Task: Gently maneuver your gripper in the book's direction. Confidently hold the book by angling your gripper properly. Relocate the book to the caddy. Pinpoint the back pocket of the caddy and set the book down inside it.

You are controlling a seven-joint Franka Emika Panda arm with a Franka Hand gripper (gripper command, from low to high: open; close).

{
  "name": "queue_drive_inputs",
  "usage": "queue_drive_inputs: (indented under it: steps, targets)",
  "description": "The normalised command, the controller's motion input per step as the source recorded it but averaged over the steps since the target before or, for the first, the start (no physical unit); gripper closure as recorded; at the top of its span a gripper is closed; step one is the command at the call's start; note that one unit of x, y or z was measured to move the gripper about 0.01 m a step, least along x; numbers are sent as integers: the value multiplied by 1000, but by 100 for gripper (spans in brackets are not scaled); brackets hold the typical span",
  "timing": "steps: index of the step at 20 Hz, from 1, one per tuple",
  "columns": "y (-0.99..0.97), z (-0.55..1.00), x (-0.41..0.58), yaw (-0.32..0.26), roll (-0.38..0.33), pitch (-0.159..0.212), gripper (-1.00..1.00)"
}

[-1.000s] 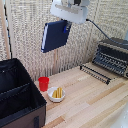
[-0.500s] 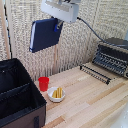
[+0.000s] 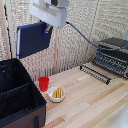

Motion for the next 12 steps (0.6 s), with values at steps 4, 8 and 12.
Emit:
queue_drive_inputs:
  steps: [4, 8, 12]
  targets:
    - [866, 301, 229, -70, 0, 5, 100]
    - [868, 296, 241, -71, 0, 1, 100]
    - [857, 285, 240, -77, 0, 0, 100]
